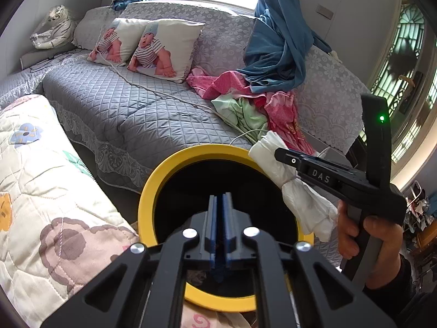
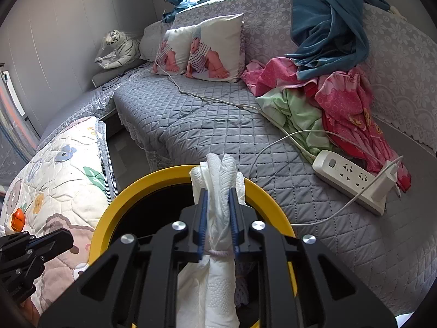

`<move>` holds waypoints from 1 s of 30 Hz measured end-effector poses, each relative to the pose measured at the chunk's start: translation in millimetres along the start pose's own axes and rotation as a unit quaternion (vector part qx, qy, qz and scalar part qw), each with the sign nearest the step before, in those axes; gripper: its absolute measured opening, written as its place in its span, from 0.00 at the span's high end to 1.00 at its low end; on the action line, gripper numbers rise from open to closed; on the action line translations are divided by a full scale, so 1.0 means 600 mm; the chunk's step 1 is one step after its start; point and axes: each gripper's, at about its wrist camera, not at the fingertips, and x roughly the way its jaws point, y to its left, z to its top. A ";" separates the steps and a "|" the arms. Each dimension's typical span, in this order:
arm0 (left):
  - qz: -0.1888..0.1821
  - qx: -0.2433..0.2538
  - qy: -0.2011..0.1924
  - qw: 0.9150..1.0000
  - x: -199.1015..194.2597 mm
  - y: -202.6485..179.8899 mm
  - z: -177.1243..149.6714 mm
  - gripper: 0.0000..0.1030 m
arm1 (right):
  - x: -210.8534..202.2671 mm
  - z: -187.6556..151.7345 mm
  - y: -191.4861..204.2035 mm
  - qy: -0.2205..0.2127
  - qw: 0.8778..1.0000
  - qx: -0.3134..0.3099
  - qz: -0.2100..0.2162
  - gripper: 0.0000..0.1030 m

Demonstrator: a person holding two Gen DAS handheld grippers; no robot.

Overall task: Collect trash
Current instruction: 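Open both tools to drop the tissue and pink cloth into the bin, then move both open tools back over the bed toward the orange peels and green packet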

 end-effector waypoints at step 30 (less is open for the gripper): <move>0.277 -0.142 -0.169 0.935 -0.378 0.326 -0.068 0.08 | -0.118 -0.022 0.231 -0.076 0.977 -0.080 0.183 0.13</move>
